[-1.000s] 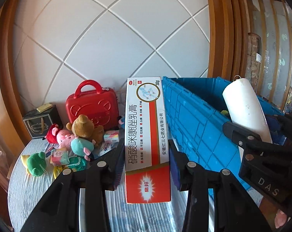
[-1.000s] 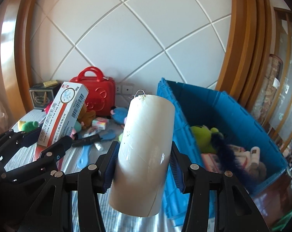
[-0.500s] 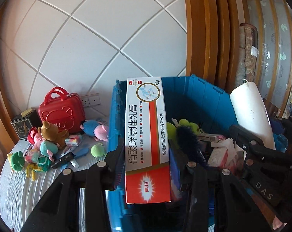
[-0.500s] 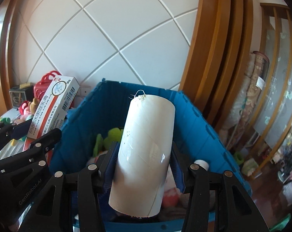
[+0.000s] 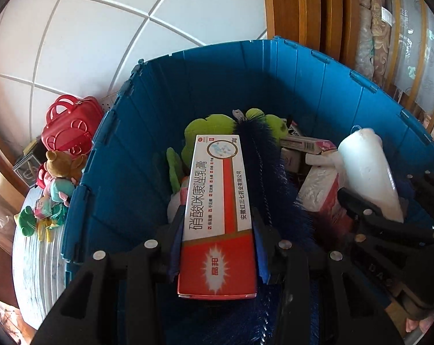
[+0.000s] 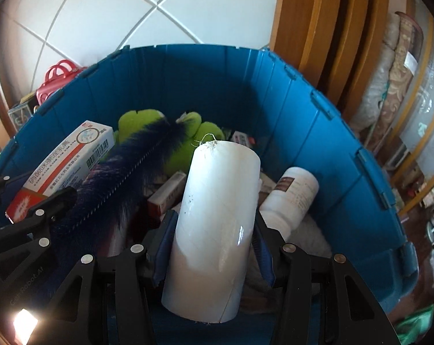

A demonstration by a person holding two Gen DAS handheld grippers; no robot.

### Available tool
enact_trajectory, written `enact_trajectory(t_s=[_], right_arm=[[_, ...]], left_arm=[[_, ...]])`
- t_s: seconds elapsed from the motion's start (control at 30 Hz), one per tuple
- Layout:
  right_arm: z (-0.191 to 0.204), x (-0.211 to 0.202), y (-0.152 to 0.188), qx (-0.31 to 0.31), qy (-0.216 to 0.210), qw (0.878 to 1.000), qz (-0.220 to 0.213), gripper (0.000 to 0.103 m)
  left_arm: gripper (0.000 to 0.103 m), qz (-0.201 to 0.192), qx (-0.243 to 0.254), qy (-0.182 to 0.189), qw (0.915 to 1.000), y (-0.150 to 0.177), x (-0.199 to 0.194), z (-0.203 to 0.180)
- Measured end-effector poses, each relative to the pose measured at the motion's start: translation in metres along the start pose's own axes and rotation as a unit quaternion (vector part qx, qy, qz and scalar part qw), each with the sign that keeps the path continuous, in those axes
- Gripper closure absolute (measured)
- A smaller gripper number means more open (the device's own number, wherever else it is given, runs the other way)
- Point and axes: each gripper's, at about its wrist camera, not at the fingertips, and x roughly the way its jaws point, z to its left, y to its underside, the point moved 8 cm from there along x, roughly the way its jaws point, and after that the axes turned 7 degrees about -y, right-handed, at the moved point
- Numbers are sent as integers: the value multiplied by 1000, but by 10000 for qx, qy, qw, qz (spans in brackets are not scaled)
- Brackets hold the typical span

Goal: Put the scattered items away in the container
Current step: 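Release the cream box with the left tool while the right tool drops the lint roller in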

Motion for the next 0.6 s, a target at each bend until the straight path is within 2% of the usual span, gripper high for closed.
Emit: enact_trajectory(t_s=[0.13,0.3,0.4,0.47,0.53,0.6], right_arm=[[1,1,3,-83,10,10000,52,55],[-2,-1,6,-61,96,9999,48,55],[-4,-4,8,-53,133,9999,3,52],[-7,-8,10,-28,163,9998,-66,45],[-9,-13,9,-8,203,9997,-159,26],[-12,-20,8,-2,272,9993,-263,14]], left_arm=[[62,45,-40,-21,10000,0,1,-1],[43,-68,-56,-64,9999,-3,-4,-2],[41,-101,-68,-55,9999,-4,-7,-3],[39,-136,-86,-72,9998,-5,-10,-2],[39,-185,-128,-76,9997,-5,-14,0],[37,-248,-159,-102,9995,-6,-20,2]])
